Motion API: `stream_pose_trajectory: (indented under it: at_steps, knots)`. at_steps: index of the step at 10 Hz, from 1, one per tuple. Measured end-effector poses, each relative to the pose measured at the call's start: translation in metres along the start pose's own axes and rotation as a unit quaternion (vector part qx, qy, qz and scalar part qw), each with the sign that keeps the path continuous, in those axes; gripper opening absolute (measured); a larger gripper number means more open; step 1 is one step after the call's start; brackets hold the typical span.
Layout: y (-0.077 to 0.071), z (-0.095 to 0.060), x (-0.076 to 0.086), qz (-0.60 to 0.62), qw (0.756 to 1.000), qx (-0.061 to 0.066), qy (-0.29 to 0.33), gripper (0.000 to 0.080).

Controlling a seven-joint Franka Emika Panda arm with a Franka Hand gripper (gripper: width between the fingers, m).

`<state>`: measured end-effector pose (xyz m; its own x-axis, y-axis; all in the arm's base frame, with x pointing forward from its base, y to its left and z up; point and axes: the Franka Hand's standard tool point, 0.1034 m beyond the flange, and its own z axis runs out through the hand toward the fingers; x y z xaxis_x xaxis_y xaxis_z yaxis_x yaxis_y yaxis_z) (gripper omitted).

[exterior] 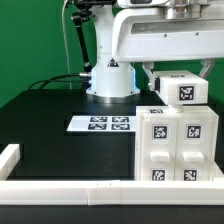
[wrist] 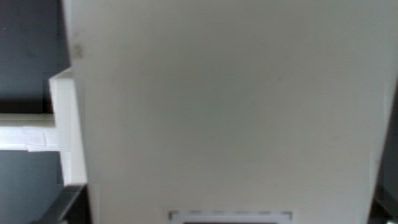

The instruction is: Assemble cabinet

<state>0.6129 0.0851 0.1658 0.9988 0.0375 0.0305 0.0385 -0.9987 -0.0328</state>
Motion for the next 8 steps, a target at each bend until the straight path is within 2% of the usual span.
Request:
stream_pose_trajectory:
  at_steps: [4,8]
  knots:
    - [0.0045,0.0098,-0.0010,-0.008,1.000,-0.001,-0.003,0.0543]
    - [0.0060,0.0100,0.0054,-0.015,1.000,-0.001,0.016,0.0543]
